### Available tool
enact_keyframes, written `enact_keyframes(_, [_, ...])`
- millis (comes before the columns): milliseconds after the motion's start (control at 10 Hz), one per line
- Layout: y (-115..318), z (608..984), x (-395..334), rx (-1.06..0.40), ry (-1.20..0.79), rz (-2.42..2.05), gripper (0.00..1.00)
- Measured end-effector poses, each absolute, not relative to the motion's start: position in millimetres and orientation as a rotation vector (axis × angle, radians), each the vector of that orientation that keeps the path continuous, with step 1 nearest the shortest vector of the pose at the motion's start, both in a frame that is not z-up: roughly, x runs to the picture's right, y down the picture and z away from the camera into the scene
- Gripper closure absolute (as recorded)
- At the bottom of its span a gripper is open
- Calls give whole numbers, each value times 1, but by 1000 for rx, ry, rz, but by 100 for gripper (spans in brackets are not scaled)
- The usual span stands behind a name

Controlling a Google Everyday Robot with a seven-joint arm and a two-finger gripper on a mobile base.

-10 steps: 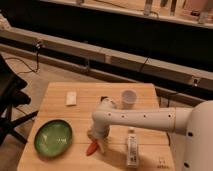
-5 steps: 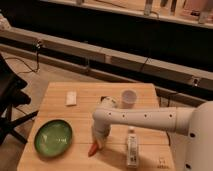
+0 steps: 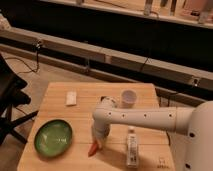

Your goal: Place the pepper in the ceramic bowl

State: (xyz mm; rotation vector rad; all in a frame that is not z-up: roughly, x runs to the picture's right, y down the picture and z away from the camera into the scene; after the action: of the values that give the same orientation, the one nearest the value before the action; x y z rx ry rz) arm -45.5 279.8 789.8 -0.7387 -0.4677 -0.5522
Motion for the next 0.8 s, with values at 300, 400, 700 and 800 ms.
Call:
enact_keyframes(300, [277, 789, -47, -739, -465, -555, 90])
enact_keyframes(400, [277, 789, -49, -738, -465, -560, 90])
enact_keyframes(700, [262, 779, -62, -729, -475, -580, 90])
enact_keyframes(800, [260, 776, -63, -728, -475, -583, 90])
